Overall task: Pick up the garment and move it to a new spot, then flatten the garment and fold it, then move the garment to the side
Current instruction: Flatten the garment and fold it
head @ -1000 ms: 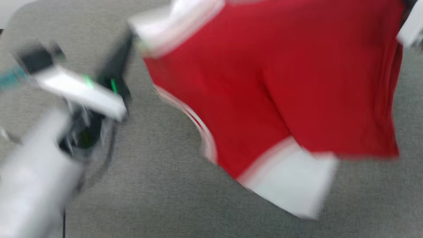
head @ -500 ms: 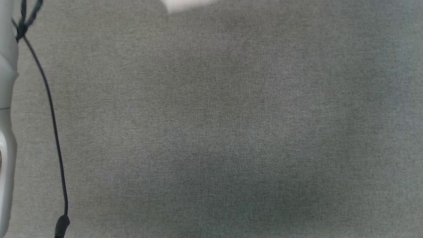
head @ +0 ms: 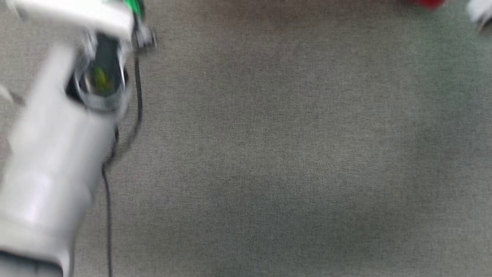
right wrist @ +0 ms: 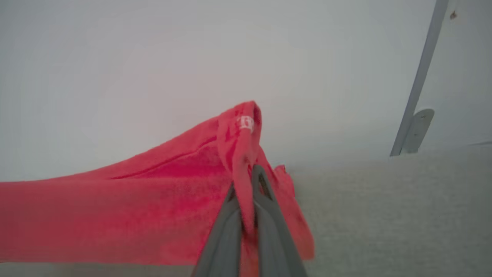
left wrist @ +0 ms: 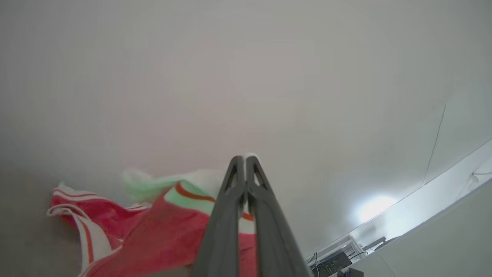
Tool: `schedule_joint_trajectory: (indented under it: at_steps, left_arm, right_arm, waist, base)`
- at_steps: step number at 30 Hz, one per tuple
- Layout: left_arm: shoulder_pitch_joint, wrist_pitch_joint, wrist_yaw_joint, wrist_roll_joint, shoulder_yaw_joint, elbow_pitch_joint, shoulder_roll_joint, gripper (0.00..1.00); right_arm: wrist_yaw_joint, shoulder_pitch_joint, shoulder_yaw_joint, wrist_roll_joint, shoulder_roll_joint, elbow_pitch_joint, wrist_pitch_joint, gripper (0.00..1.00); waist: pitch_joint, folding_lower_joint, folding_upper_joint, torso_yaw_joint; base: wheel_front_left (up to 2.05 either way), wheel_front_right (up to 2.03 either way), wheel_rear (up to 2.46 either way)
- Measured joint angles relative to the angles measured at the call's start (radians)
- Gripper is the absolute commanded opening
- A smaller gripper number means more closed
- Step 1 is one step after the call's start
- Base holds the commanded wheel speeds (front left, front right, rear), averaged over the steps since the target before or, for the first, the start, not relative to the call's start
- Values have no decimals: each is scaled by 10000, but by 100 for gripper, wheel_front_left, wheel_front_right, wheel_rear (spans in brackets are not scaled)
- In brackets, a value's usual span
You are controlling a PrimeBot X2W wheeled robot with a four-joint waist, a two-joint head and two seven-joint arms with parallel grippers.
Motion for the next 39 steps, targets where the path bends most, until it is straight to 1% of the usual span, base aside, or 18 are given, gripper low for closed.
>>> schedule_joint_trajectory:
  at_steps: [1,3,7,10,12,14,16,19,22,24,27,31,32,33,35,39]
  left_arm:
    - [580,-52,0,-157,71,-389,67,0]
    - [1682,-105,2,-107,-42,-1055,311,0]
    - [3657,-284,8,52,-117,-2370,604,0]
    - [4945,-353,8,382,-272,-3064,838,0]
    - [5700,-372,8,449,-295,-3626,872,0]
    - [6397,-399,8,677,-416,-4121,1032,0]
    - [7139,-401,8,744,-447,-4594,1097,0]
    - [8216,-403,8,934,-253,-5208,1127,0]
    - [9248,-403,8,1459,25,-5599,1055,0]
    - [9855,-403,8,1561,138,-5914,924,0]
    - [10460,-403,8,1871,157,-6301,913,0]
    - [10620,-405,8,2025,127,-6548,940,0]
    - [10558,-407,8,2067,98,-6518,978,0]
    - [10558,-407,8,2067,98,-6518,978,0]
    - [10226,-408,8,2121,-40,-6357,1110,0]
    - [8949,-234,8,2061,-410,-5948,1252,0]
  right_arm:
    - [0,423,146,134,-12,-242,98,0]
    - [2,1341,282,570,-146,-792,238,0]
    - [2,3188,506,1338,-855,-2142,339,0]
    - [2,4520,420,1921,-1417,-3250,378,0]
    - [4,5367,332,2207,-1708,-3967,424,0]
    - [4,6221,265,2259,-2031,-4589,516,0]
    - [2,7049,125,2422,-2194,-5150,660,0]
    - [2,8216,-142,2454,-2380,-6015,859,0]
    - [4,9297,-646,2474,-2535,-6844,947,0]
    - [4,9960,-1089,2445,-2525,-7361,984,0]
    - [4,10812,-1720,2272,-2424,-8086,1210,0]
    - [2,11553,-2633,2075,-1896,-8811,1538,0]
    - [2,11655,-2803,1969,-1755,-8964,1613,0]
    - [2,11655,-2803,1969,-1755,-8964,1613,0]
    - [2,11691,-3129,1753,-1446,-9143,1789,0]
    - [-4,11456,-3526,1432,-863,-9290,2259,0]
  waist:
    - [-41,0,0,-18]
    - [-164,0,0,-29]
    - [-448,0,0,26]
    - [-688,0,0,106]
    - [-852,0,1,135]
    - [-1014,0,1,142]
    - [-1173,0,0,139]
    - [-1368,0,1,108]
    - [-1513,0,1,64]
    - [-1570,0,1,10]
    - [-1616,0,1,-102]
    - [-1682,0,1,-193]
    - [-1699,0,1,-211]
    - [-1699,0,1,-211]
    - [-1720,0,1,-273]
    - [-1721,0,1,-407]
  base:
    - [0,0,0]
    - [0,0,0]
    - [0,0,0]
    - [0,0,0]
    - [0,0,0]
    - [0,0,0]
    - [0,0,0]
    - [0,0,0]
    - [0,0,0]
    - [0,0,0]
    - [0,0,0]
    - [0,0,0]
    - [0,0,0]
    - [0,0,0]
    - [0,0,0]
    - [0,0,0]
